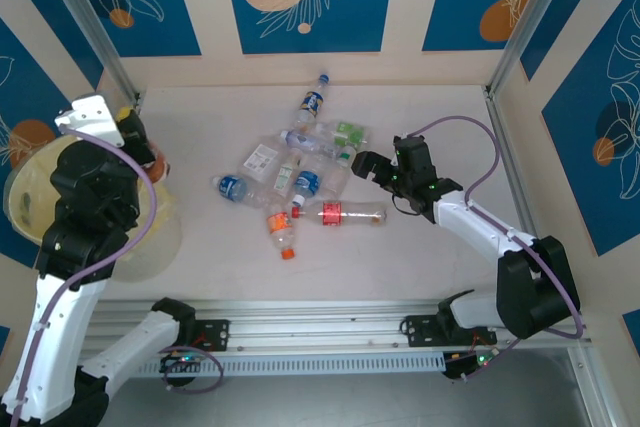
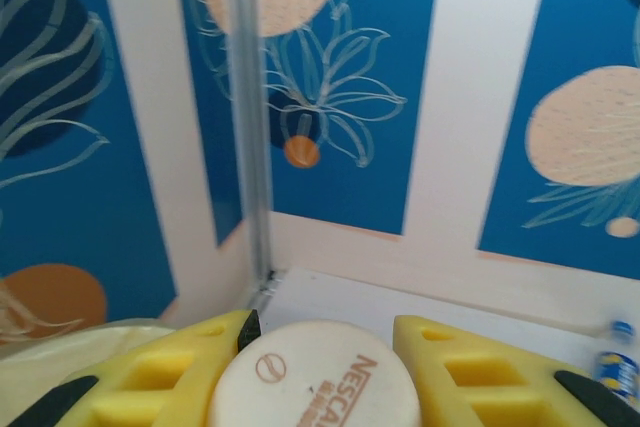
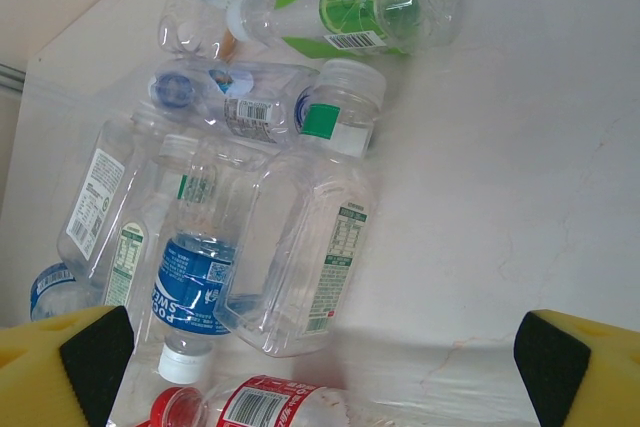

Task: Put the plastic bottles in the bin

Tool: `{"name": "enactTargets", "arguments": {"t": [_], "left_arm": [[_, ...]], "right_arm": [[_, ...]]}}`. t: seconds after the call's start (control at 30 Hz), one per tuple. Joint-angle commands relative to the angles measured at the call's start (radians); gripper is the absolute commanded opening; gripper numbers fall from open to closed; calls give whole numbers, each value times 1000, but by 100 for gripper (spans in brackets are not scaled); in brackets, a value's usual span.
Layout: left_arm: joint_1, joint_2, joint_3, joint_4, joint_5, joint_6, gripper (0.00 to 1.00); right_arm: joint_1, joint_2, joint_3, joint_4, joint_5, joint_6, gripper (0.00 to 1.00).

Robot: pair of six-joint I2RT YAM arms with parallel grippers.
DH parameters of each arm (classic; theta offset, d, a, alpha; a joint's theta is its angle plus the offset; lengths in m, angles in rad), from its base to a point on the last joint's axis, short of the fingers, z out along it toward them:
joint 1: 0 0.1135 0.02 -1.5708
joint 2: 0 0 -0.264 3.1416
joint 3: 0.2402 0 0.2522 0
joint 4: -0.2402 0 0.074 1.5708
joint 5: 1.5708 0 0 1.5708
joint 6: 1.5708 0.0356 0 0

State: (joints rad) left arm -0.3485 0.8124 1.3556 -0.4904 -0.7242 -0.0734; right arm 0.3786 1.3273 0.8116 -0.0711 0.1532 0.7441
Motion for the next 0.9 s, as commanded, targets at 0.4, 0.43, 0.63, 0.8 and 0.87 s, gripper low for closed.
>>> {"name": "enactTargets", "arguments": {"t": [0.4,0.43,0.63,0.8,0.87], "left_arm": [[85,-6,-94,129,-508,159,0],[113,-1,-113,135,-524,148,0],[284,34,-127,-48,-453,-65,3],[377,25,-237,47,-460,-78,8],[425,31,-262,33,-474,-114,8]], "right_arm": [[8,-1,35,-27,-9,23,99],[11,-4,37,-31,-9,22,100],[17,-10,66,-72,3,-3,99],[25,-12,78,-71,7,-4,99],[29,-8,88,-77,5,-9,99]]}}
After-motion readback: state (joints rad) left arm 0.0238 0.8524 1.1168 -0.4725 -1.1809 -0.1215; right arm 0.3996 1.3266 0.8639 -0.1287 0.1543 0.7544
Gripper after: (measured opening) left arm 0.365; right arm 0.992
